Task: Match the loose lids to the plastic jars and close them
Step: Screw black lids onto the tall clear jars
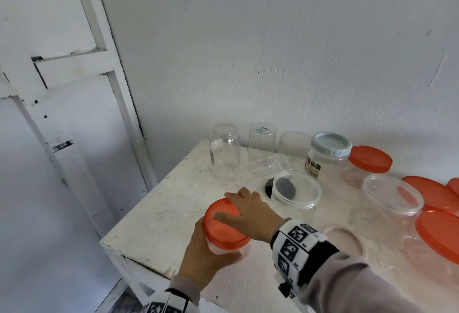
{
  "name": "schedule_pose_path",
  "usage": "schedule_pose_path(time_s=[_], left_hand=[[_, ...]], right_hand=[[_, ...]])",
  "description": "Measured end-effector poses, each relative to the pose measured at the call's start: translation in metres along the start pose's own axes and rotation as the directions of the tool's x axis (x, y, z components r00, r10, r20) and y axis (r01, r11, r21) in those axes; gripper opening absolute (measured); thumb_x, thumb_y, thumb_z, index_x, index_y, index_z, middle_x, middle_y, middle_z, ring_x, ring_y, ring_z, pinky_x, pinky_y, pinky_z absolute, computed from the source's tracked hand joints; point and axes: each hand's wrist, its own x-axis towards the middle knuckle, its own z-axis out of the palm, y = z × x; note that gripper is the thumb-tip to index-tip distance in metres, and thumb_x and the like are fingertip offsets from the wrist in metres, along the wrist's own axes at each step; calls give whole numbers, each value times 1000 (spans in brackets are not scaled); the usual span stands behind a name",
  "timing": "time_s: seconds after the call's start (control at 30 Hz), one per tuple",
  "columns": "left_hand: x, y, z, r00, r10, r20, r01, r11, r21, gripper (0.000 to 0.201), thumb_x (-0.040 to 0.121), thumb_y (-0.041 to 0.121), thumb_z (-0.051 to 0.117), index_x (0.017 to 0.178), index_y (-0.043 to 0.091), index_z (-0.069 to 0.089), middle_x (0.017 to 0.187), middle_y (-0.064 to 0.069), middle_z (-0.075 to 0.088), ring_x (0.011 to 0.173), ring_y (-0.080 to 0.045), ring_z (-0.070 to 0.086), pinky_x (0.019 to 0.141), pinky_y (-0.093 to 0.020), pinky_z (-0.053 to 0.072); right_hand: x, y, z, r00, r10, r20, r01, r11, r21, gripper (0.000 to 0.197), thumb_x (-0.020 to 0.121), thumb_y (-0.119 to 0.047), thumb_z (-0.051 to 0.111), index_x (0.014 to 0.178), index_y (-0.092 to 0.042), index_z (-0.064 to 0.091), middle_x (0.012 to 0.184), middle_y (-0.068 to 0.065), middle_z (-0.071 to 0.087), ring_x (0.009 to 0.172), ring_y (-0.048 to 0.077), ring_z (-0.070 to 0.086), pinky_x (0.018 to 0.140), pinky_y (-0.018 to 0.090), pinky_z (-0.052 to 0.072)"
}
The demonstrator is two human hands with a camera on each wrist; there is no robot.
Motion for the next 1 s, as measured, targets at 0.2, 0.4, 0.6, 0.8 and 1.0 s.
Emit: schedule_pose_path(time_s=[0.2,0.4,0.6,0.8,1.0], left_hand=[[10,-12,-26,998,-21,-63,19,1000,-25,104,57,11,90,140,18,27,135,-3,41,120,-23,44,104,-41,41],[28,-15,-53,995,-9,-99,10,1000,9,107,57,15,89,143,12,25,142,-10,38,127,-30,42,107,-44,38],[39,-18,-65,994,-6,-109,3,1000,-28,112,50,26,87,143,15,25,140,-8,40,126,-30,43,107,-46,38],[44,-26,-66,992,-26,-123,22,999,-37,103,60,15,88,142,15,25,140,-7,41,126,-31,44,106,-48,39],[44,-26,-67,992,-32,-126,24,998,-66,103,59,10,88,142,14,28,138,-8,44,124,-31,46,106,-47,38]], right_hand=[[21,10,-9,996,52,-77,-50,998,29,70,93,-58,45,147,-19,27,143,8,35,130,30,31,104,40,32],[48,5,-13,977,65,-202,-54,997,59,71,92,-54,50,145,-15,25,143,8,34,130,29,31,104,39,34],[70,6,-12,961,97,-259,-95,995,20,66,92,-41,54,143,-14,22,143,8,32,132,30,27,105,39,32],[68,13,-12,948,191,-253,-263,919,-292,66,91,-30,57,144,-12,22,147,14,26,140,43,14,116,50,14],[47,18,-25,965,240,-108,-257,774,-578,57,91,-18,46,145,-10,29,152,19,17,141,48,5,114,61,0]])
